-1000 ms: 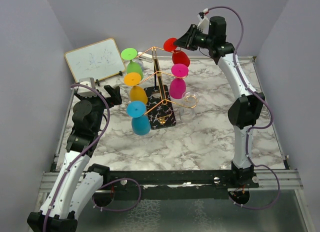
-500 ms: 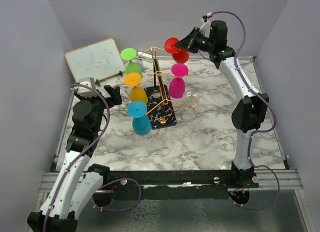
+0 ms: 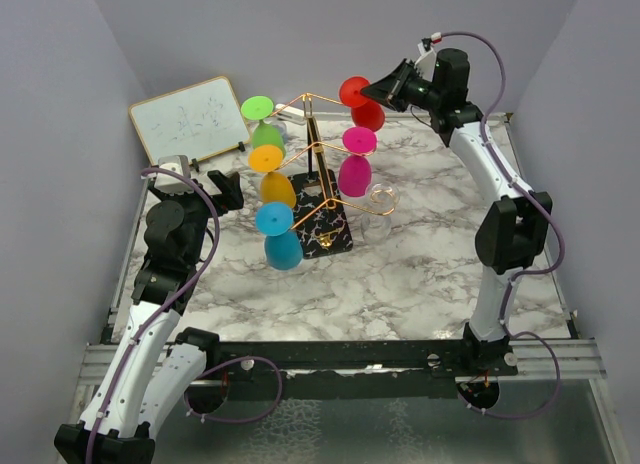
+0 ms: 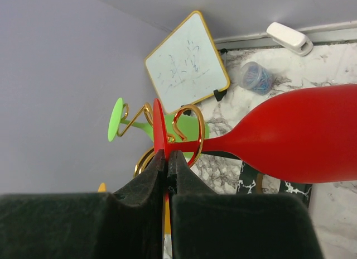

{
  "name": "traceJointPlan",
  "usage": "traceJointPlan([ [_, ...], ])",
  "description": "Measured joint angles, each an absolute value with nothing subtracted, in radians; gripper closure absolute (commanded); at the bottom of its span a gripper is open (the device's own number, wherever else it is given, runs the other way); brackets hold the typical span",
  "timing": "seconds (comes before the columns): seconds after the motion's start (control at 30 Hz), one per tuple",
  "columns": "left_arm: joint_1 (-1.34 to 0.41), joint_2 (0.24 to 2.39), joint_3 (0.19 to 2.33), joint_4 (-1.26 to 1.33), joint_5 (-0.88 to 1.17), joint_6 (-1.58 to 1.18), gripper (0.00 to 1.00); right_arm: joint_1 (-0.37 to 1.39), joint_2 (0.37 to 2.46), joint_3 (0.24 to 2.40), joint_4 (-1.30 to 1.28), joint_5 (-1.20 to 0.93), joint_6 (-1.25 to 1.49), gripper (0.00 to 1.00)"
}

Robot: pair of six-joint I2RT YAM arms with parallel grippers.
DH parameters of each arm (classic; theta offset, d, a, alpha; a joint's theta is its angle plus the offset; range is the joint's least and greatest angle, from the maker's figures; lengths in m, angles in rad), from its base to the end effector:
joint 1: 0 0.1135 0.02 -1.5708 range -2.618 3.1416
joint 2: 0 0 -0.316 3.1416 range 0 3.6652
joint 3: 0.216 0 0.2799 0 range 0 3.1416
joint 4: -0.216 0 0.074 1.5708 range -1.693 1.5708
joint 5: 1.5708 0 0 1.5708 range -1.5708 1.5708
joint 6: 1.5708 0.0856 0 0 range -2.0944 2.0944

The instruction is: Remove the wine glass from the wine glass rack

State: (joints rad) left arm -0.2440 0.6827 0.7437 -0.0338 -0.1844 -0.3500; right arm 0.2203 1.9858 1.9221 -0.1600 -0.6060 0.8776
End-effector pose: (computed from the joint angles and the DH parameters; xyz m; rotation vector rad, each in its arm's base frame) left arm 0.1999 -0.0336 0.3937 -0.2286 1.5363 -0.3283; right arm 0.5405 0.1710 0.4131 0.1646 1.9507 1.2975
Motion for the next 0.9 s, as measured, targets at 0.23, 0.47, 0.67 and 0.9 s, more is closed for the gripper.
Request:
traceJointPlan([
  [0.23, -0.244, 0.683, 0.744, -0.034, -0.184, -0.351, 0.01, 0.220, 1.986, 1.919, -0.117, -0.696, 0.914, 0.99],
  [0.47, -0.243, 0.688, 0.744, -0.034, -0.184, -0.353, 0.01, 0.220, 1.988, 1.930, -0.095, -0.765, 0.942, 0.99],
  [0.67, -0.243, 0.690, 0.744, -0.034, -0.183, -0.354, 0.01, 0.220, 2.015, 1.967, -0.087, -0.804, 0.963, 0.99],
  [0.9, -0.242, 0.690, 0.743, -0.032, -0.157, -0.354, 0.01, 0.221, 2.075, 2.011, -0.073, -0.825, 0.979, 0.99],
])
